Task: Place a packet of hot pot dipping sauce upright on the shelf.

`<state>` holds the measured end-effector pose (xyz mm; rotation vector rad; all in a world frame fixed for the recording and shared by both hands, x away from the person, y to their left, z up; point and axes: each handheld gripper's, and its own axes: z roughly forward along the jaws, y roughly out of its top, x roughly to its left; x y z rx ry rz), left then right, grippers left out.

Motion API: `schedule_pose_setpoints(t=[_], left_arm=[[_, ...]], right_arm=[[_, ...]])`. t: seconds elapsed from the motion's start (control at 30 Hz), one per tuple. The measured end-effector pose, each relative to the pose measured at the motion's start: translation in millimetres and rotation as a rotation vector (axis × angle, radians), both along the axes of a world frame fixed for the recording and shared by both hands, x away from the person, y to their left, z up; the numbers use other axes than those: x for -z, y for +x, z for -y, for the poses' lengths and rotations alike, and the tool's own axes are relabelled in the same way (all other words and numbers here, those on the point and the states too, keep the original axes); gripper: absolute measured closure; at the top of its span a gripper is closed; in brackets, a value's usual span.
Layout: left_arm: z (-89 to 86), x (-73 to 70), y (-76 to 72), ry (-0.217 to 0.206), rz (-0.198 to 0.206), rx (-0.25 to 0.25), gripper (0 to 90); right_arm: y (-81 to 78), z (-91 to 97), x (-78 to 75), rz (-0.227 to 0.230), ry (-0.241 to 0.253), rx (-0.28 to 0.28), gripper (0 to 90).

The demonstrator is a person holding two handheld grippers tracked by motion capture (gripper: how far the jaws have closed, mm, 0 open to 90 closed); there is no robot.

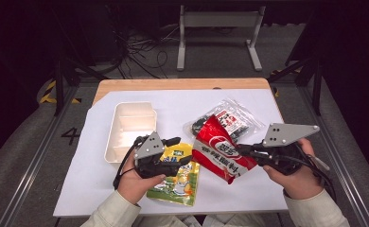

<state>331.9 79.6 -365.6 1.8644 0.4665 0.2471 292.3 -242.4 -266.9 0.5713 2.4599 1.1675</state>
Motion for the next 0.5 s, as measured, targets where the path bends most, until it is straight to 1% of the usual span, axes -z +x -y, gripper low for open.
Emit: schedule_pose_setpoints(t=[0.03,0.07,0.1,0.13,0.17,0.23,0.27,0.3,0.33,0.4,0.47,0.5], left_arm=[[1.5,0.7,0.7,-0.007,-0.006,0.010,30.9],[3.1,1.4,1.8,-0.007,0.002,0.016,30.5],[5.3,2.5,2.1,-0.016,-0.003,0.022,30.5],[6.9,3.4,3.4,-0.018,0.005,0.035,30.4],[9.2,4.5,3.6,-0.026,0.000,0.047,30.3],[14.3,6.6,4.4,-0.027,0.001,0.065,30.4],[16.1,7.5,5.0,-0.021,0.000,0.076,30.4],[16.1,7.5,5.0,-0.021,0.000,0.076,31.0],[17.2,8.3,5.5,-0.011,0.009,0.086,31.0],[19.9,9.7,4.7,0.004,0.025,0.106,34.3],[22.5,10.3,3.4,0.002,0.017,0.124,36.9],[23.2,10.3,3.3,0.009,0.019,0.136,38.4]], right_arm=[[0.1,-1.1,0.0,0.000,-0.001,-0.004,88.8],[0.0,-2.3,0.1,-0.002,0.001,-0.008,88.8],[-0.1,-3.5,0.1,-0.002,0.001,-0.013,88.7],[-0.2,-4.8,0.2,-0.001,0.003,-0.019,88.7],[-0.4,-6.0,0.2,0.000,0.003,-0.026,88.8],[-1.1,-8.4,0.1,0.003,0.005,-0.038,88.8],[-1.8,-10.0,-0.3,0.004,0.007,-0.047,88.8],[-2.2,-11.4,-0.6,0.007,0.008,-0.055,88.8],[-2.2,-11.4,-0.6,0.007,0.008,-0.055,88.8],[-3.1,-13.8,-1.4,0.009,0.011,-0.066,88.7],[-3.7,-16.2,-1.8,0.011,0.012,-0.080,88.7],[-4.1,-17.4,-1.7,0.011,0.012,-0.086,88.7]])
